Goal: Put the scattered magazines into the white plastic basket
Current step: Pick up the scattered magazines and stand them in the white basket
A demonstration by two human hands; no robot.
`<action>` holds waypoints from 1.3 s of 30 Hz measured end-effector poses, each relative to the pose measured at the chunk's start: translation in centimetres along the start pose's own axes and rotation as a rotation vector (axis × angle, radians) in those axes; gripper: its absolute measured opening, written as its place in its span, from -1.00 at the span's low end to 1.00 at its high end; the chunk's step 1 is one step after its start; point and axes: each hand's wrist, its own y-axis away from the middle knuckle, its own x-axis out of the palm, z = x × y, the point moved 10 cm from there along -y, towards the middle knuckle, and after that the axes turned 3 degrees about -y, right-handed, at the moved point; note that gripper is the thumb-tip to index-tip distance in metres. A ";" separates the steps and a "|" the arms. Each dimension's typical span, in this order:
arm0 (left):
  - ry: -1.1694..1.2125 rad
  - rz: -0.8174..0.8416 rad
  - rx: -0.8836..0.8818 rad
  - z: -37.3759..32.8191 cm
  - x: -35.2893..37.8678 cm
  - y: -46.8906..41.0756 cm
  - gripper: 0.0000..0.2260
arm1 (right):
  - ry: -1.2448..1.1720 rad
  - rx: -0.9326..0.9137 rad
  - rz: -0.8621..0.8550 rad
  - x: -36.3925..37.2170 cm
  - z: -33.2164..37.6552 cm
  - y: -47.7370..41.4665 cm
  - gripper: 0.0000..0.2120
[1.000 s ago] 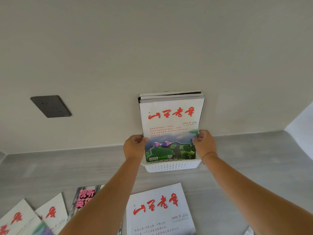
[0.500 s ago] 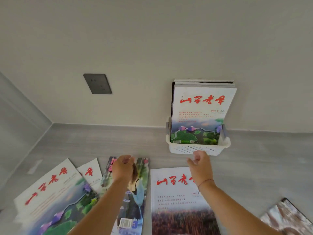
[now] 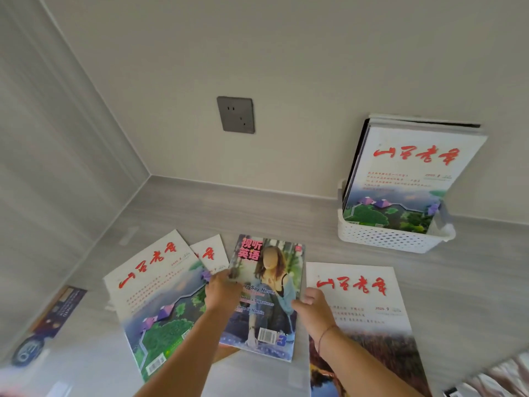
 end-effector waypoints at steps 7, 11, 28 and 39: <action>0.233 0.104 -0.157 1.7 -0.8 -2.2 -0.87 | -0.029 0.078 0.003 0.6 -0.7 -0.3 -0.59; 0.309 0.234 -0.116 1.2 -0.1 -2.4 -0.86 | -0.083 0.123 -0.009 0.0 -1.1 -0.7 -0.69; 0.697 0.418 0.299 -14.7 -0.5 2.4 -0.90 | -0.279 -0.193 -0.091 -11.5 6.5 -0.6 -0.84; 0.745 0.267 0.466 -34.1 3.9 3.9 -0.78 | -0.172 -0.500 -0.504 -32.3 18.2 -1.6 -0.82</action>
